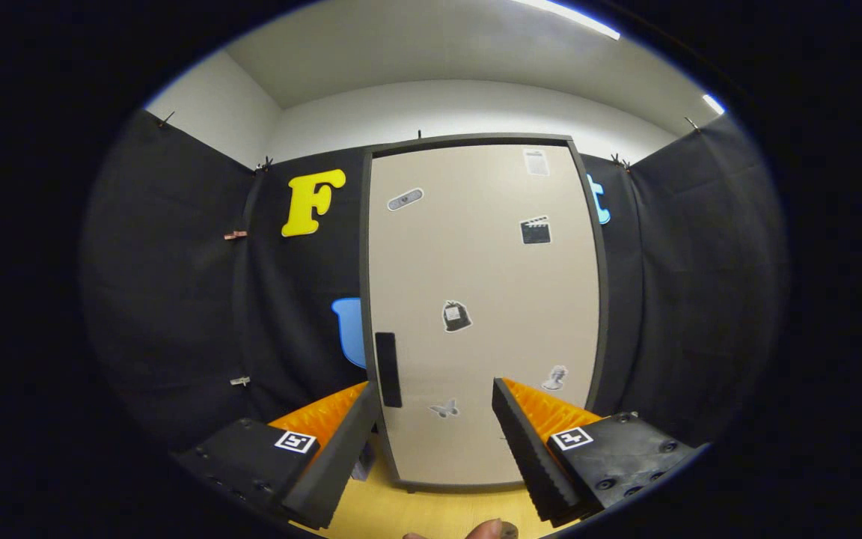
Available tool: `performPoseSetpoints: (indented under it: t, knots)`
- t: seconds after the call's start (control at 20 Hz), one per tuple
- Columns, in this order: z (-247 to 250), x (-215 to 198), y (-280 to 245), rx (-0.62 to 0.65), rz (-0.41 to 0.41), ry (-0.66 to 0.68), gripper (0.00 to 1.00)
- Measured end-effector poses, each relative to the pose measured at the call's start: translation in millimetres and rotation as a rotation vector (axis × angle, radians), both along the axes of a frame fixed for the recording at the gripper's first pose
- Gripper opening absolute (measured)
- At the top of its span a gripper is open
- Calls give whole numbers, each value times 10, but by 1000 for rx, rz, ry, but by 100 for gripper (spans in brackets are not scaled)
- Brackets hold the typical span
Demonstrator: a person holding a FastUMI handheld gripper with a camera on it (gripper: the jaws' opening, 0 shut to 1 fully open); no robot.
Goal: Open the shoe cabinet door, grab the shoes and put them into the shoe cabinet, then close the shoe cabinet door.
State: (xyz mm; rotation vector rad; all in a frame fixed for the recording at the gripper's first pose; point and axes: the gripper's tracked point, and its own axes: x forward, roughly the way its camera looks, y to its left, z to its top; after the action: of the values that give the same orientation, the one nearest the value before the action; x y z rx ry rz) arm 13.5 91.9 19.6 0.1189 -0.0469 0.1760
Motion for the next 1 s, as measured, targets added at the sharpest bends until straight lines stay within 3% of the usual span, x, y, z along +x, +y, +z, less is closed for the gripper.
performPoseSetpoints:
  t: [0.25, 0.55, 0.7, 0.85, 0.9, 1.0]
  knots:
    - [-182, 462, 487, -9, 22, 10, 98]
    - [-486, 1291, 817, -28, -28, 32, 98]
    - [-681, 1665, 877, -38, -63, 59, 78]
    - [-816, 1895, 878, -34, -92, 85, 75]
    - [-834, 1884, 858, -25, -106, 93, 62]
    - [-758, 1891, 935, -21, -95, 51, 53]
